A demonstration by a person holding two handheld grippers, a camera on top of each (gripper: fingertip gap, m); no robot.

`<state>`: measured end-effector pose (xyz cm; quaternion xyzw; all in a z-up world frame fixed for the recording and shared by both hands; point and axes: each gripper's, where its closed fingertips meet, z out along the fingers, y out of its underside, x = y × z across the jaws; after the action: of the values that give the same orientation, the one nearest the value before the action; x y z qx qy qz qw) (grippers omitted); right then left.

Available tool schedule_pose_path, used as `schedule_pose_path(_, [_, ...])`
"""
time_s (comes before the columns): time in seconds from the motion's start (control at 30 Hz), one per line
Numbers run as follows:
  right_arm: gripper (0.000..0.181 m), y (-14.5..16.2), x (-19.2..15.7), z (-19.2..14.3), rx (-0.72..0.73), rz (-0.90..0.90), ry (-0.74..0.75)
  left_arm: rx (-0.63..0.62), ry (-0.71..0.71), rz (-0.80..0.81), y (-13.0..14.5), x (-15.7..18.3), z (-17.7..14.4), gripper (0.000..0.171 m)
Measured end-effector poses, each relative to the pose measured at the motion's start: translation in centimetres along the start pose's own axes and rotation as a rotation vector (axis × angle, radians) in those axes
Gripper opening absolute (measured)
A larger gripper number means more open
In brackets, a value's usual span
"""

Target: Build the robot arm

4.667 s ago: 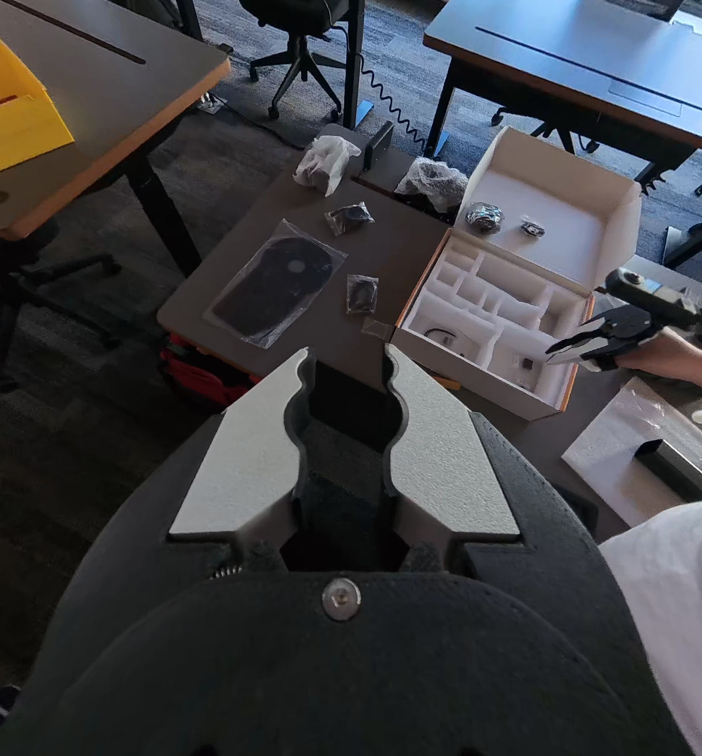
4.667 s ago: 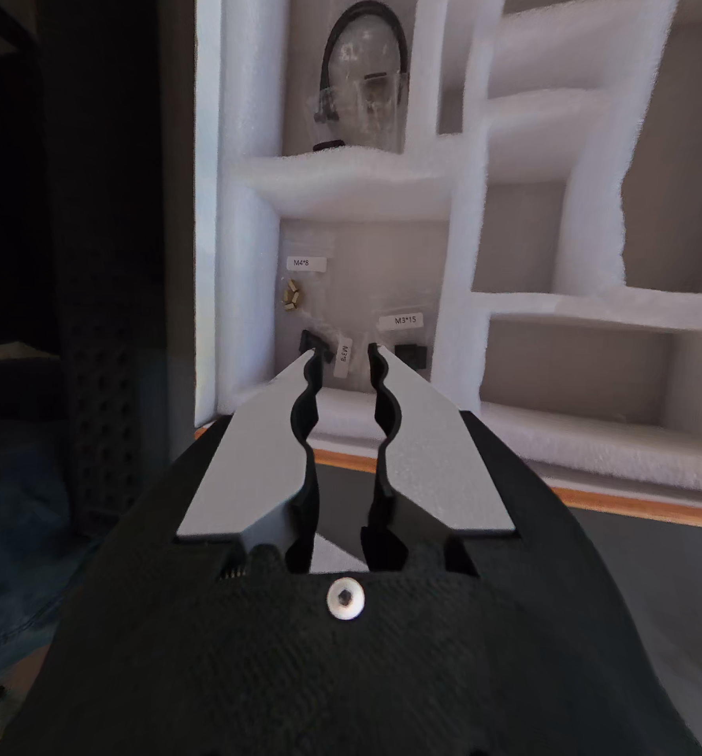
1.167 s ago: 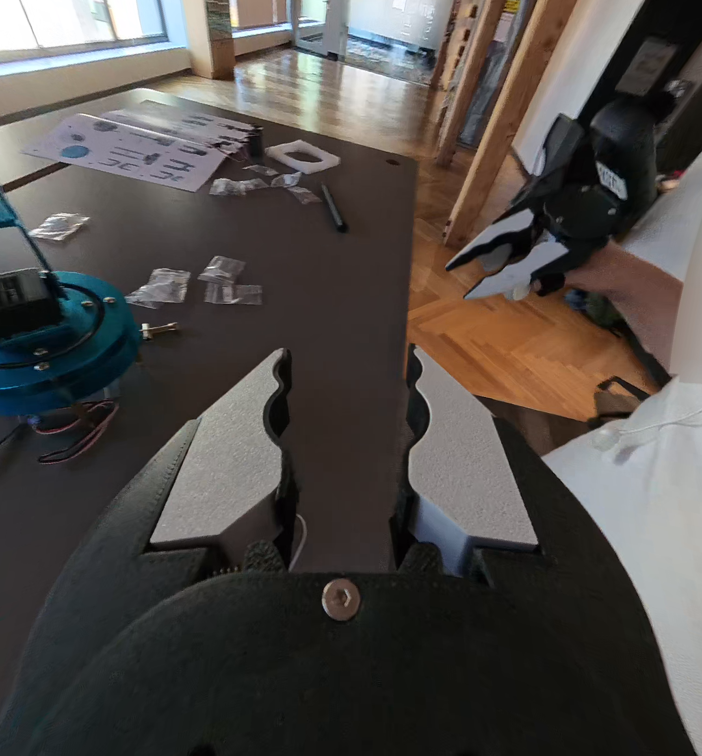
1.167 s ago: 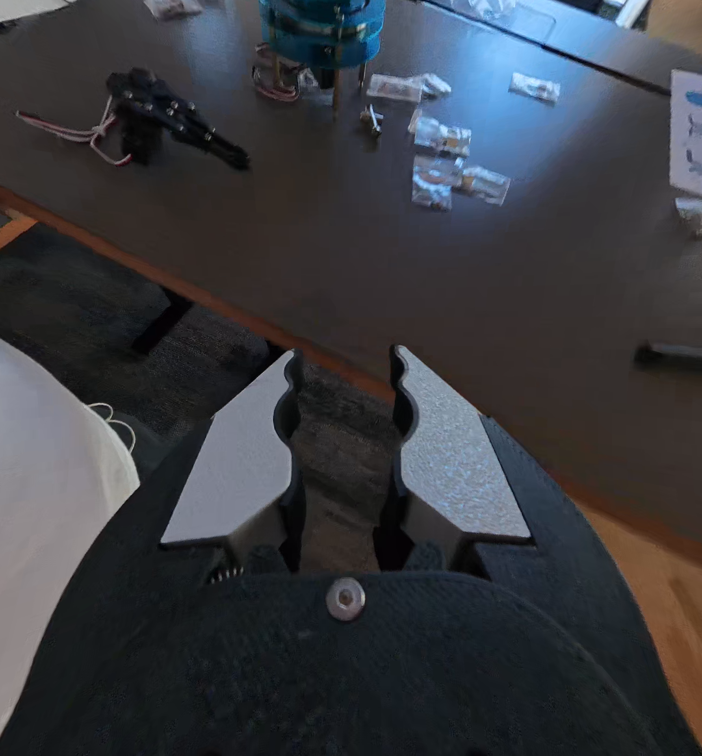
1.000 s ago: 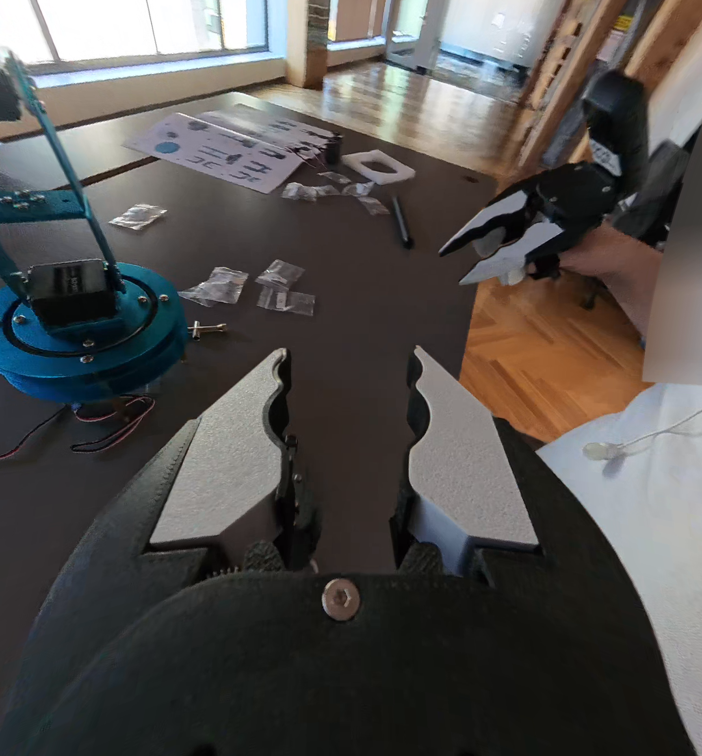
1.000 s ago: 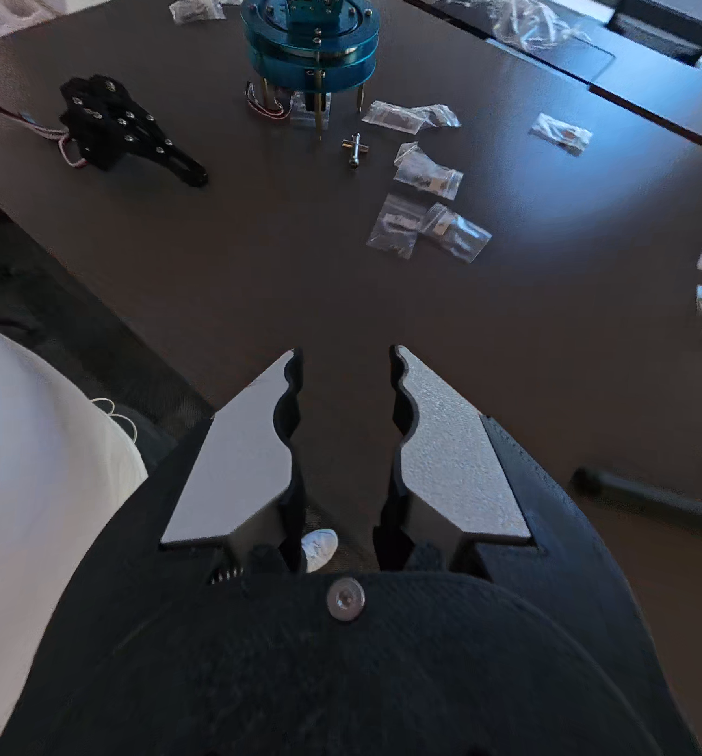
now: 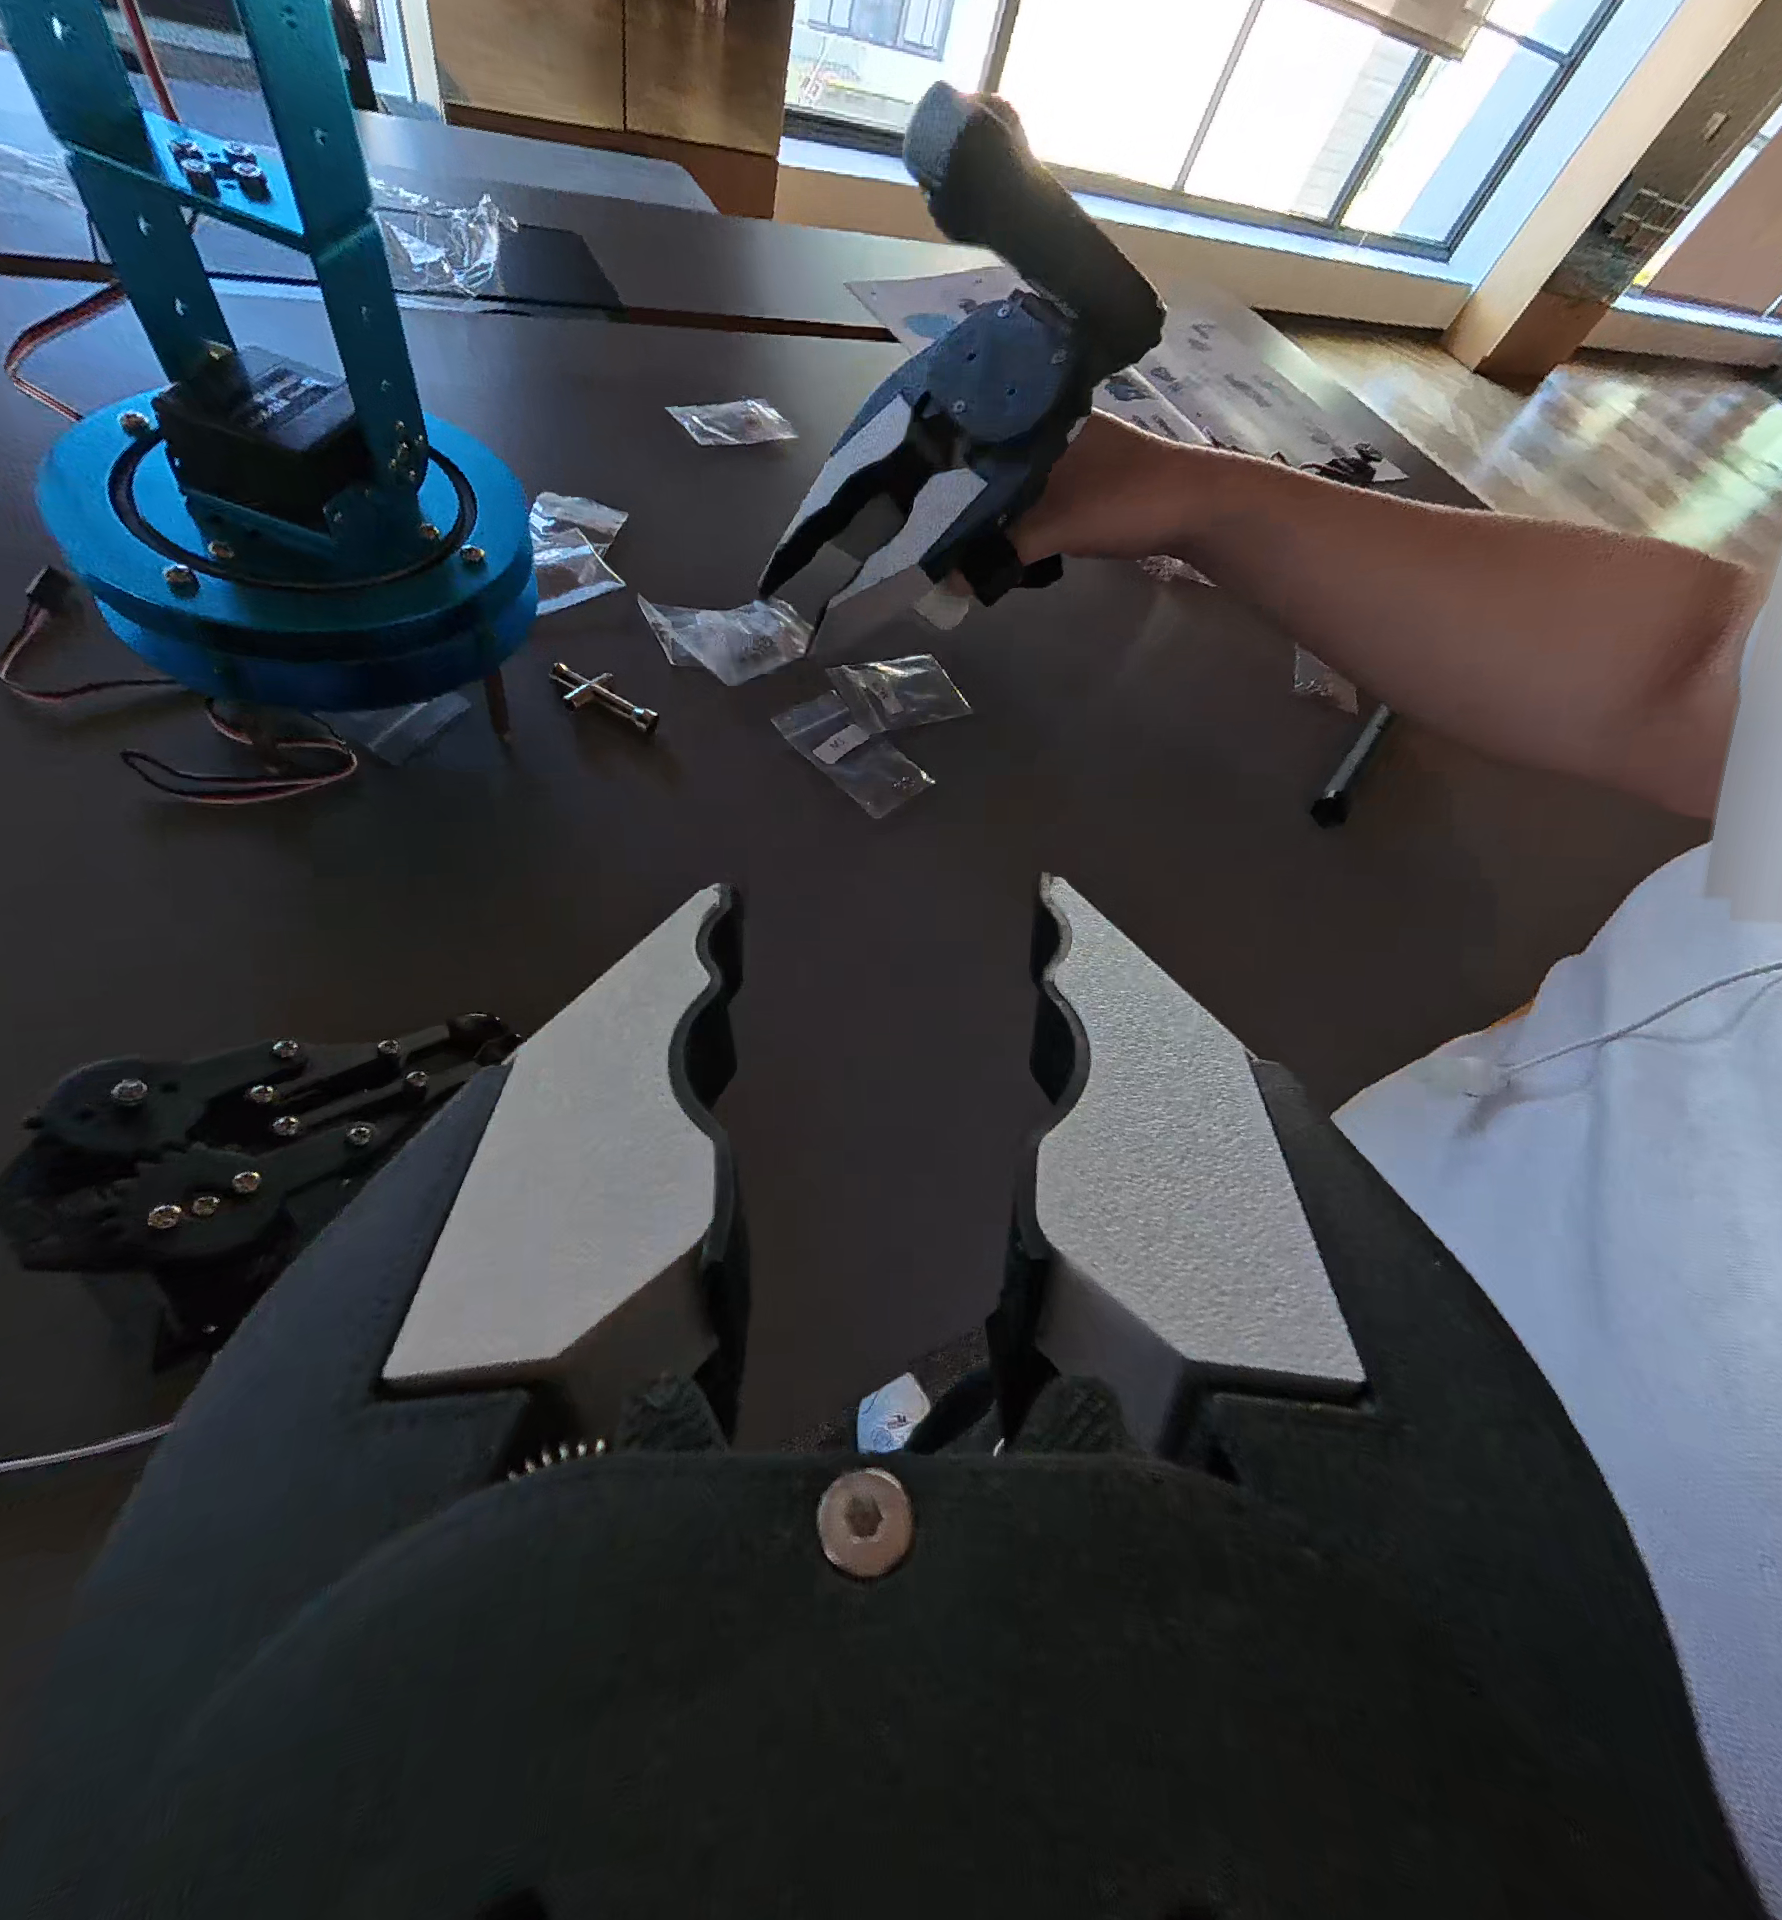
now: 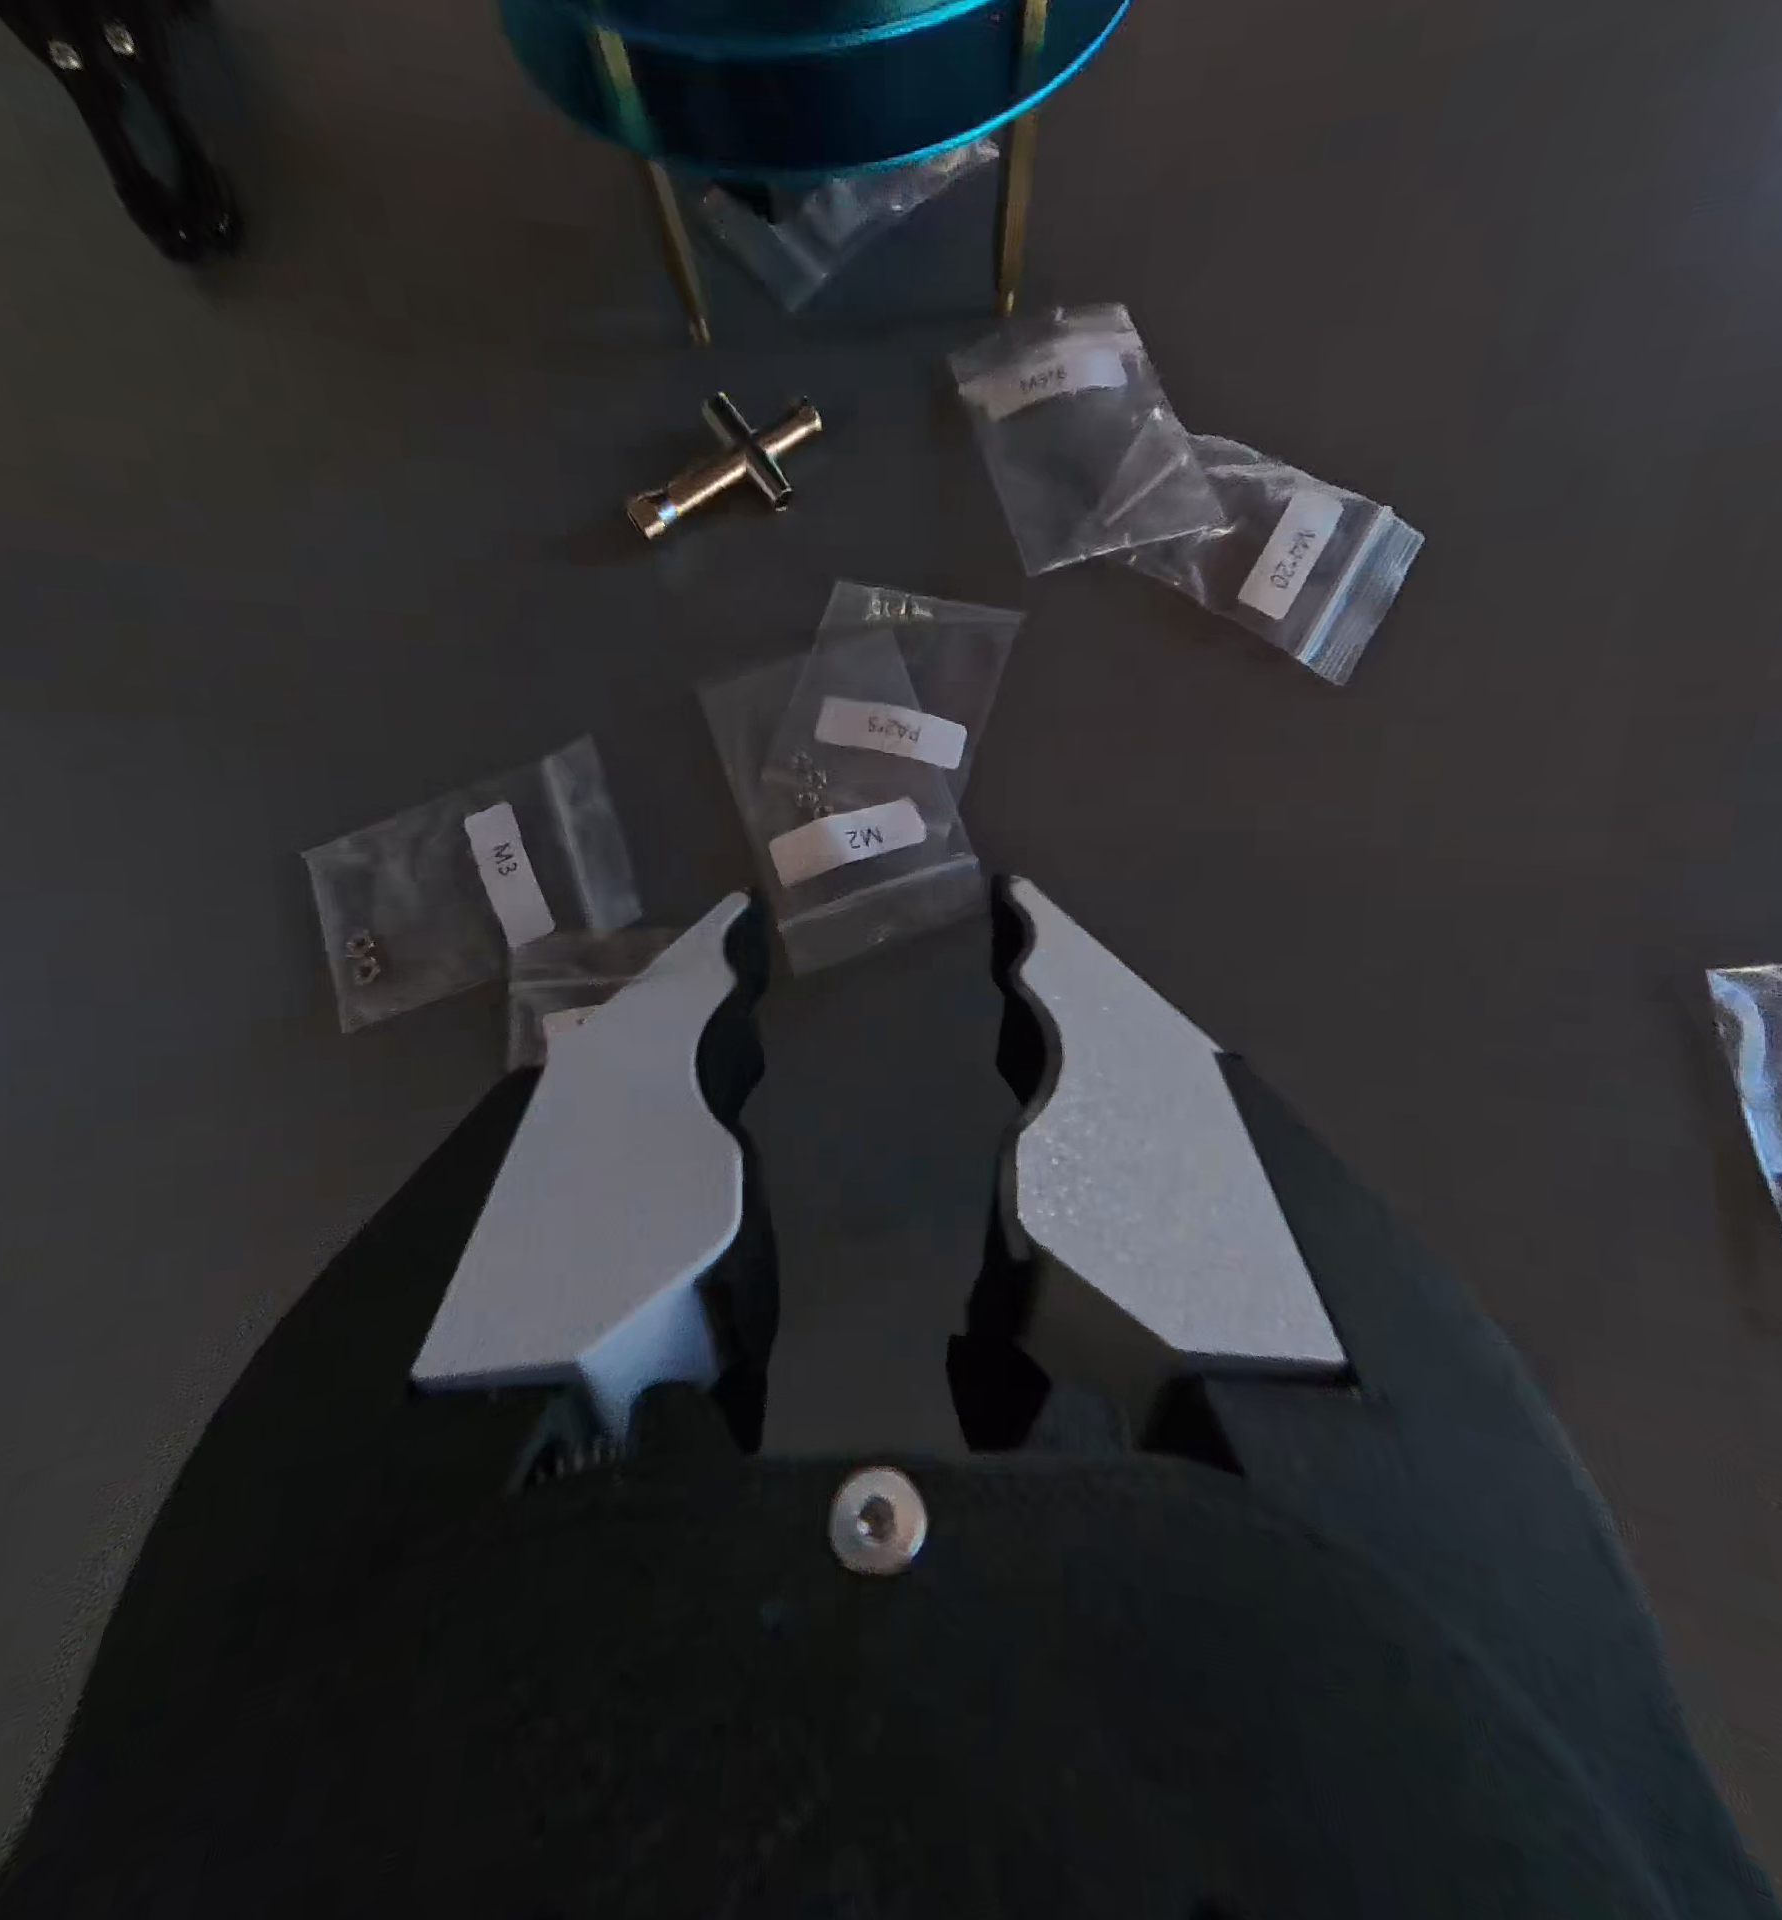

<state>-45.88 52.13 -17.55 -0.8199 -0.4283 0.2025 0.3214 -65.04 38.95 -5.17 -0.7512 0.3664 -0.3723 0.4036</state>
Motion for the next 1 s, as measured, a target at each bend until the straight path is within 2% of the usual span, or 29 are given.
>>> schedule_pose_path(0.13, [0.039,0.5,0.2,-0.3,-0.028,-0.033,-0.014,0.023,0.013,-0.01,-0.7,0.0,0.6,0.055])
schedule_pose_path(0.37, [0.039,2.8,0.1,-2.5,-0.077,-0.118,-0.088,-0.025,0.02,-0.008,-0.2,-0.3,1.7,0.055])
schedule_pose_path(0.4, [0.04,3.1,0.2,-2.9,-0.087,-0.124,-0.108,-0.025,0.019,-0.01,-0.2,-0.3,1.8,0.055])
schedule_pose_path(0.47, [0.054,3.4,0.2,-3.5,-0.102,-0.103,-0.154,-0.026,0.018,-0.015,-0.2,-0.6,2.0,0.055])
schedule_pose_path(0.53, [0.056,2.7,0.8,-3.9,-0.086,-0.093,-0.166,-0.028,0.018,-0.021,-0.2,-0.8,2.1,0.056])
schedule_pose_path(0.67, [0.053,-0.4,3.4,-3.9,0.002,-0.088,-0.125,-0.035,0.013,-0.024,-0.2,-1.3,2.4,0.056])
schedule_pose_path(0.83, [0.043,-3.3,6.1,-1.1,0.032,-0.039,-0.085,-0.035,0.012,-0.034,-0.2,-1.8,2.6,0.056])
schedule_pose_path(0.9, [0.041,-3.4,6.2,-0.1,-0.014,-0.035,-0.061,-0.045,0.003,-0.035,0.1,-2.0,2.5,0.056])
schedule_pose_path(1.0, [0.041,-1.9,8.6,-2.0,-0.115,-0.16,0.09,-0.063,-0.021,-0.034,0.6,-2.4,2.1,0.056])
